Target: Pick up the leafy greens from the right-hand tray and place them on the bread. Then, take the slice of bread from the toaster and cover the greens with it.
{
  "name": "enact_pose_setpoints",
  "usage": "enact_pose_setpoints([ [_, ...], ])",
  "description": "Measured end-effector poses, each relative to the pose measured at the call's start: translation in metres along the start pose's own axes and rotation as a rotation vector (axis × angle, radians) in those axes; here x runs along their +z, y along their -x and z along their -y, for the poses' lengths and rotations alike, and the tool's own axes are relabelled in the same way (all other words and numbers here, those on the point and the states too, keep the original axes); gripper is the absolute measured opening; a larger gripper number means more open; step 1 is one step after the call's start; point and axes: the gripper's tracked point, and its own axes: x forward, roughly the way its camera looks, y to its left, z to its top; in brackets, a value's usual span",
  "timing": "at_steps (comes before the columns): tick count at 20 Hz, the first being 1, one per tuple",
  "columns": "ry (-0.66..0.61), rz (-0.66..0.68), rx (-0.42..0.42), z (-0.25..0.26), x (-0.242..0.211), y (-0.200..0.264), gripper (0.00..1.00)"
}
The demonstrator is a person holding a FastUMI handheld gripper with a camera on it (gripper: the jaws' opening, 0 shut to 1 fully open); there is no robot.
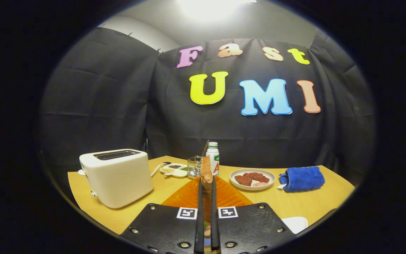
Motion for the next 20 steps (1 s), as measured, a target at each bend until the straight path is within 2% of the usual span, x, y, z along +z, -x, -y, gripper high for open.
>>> enact_pose_setpoints([
  [8, 0.032, -0.073, -0.073, 0.026, -0.043, 0.000, 0.07],
  [17, -0.011, -0.110, -0.028, 0.008, -0.053, -0.002, 0.07],
  [20, -0.059, -0.133, -0.011, 0.004, -0.057, -0.005, 0.07],
])
